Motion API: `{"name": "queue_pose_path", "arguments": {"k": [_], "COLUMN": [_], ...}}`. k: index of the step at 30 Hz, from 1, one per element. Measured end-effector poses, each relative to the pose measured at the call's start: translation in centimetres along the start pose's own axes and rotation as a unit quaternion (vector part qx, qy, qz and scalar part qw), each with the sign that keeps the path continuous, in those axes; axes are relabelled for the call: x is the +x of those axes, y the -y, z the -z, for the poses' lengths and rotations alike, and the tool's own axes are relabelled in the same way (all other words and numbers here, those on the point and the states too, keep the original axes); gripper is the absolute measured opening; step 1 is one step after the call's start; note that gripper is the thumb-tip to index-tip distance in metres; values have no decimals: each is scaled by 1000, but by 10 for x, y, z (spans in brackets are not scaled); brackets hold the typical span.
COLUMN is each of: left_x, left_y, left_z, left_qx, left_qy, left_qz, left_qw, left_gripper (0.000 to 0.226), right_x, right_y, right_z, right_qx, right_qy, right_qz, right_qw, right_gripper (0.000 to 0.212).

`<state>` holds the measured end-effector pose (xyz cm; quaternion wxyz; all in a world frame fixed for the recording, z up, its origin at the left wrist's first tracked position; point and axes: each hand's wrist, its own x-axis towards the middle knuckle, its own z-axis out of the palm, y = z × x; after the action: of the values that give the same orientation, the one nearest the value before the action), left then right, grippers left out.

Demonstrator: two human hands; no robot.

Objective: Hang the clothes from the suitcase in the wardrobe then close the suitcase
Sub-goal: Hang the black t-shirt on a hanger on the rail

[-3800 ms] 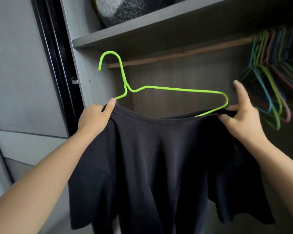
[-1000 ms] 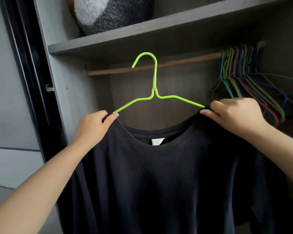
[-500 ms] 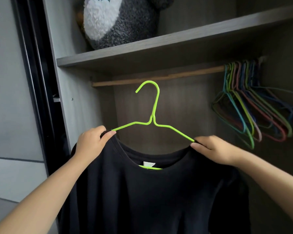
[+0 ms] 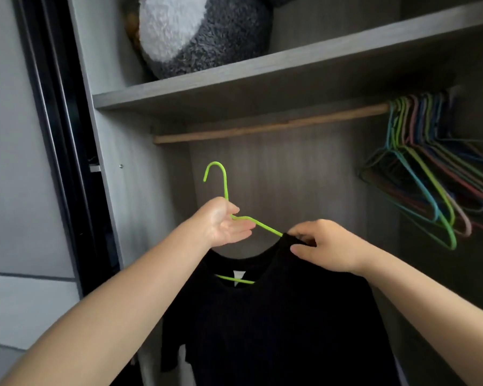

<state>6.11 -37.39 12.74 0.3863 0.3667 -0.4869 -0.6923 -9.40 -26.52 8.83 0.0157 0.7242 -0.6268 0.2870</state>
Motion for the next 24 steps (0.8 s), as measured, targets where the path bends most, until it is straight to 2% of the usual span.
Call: {"name": "queue_pose_path", "arguments": {"k": [3, 4, 6, 9, 12, 16, 17, 20, 24], "left_x": [26, 37, 56, 82, 100, 116, 119, 137, 164], "left_y": [-11, -16, -29, -52, -68, -84, -89, -109, -143], "left_z": [-7, -8, -5, 3, 17, 42, 47, 70, 101], "left_qx": [-47, -34, 25, 156, 350, 446, 449, 408, 316], "left_qy": [-16, -40, -80, -133, -203, -270, -277, -293, -231], "left_qz": [-14, -25, -40, -28, -79, -189, -198, -223, -157], "left_qw": [999, 998, 996, 978, 911, 832, 826, 836, 907], "left_gripper": [16, 13, 22, 33, 36, 29, 24, 18, 24], "right_x": [24, 37, 69, 124, 173, 220, 229, 262, 309], "right_y": [-3, -7, -13, -23, -27, -26, -26, -25, -19], "right_z": [17, 21, 28, 33, 33, 16, 11, 1, -9], "right_qx": [-14, -58, -145, -203, -236, -263, -267, -275, -255], "right_qy": [60, 47, -11, -67, -110, -144, -151, -183, -218], "right_qz": [12, 13, 13, -1, -7, -11, -10, 9, 26], "right_qw": [998, 997, 989, 977, 966, 954, 952, 944, 942], "right_gripper": [25, 27, 31, 32, 34, 41, 42, 47, 57]}}
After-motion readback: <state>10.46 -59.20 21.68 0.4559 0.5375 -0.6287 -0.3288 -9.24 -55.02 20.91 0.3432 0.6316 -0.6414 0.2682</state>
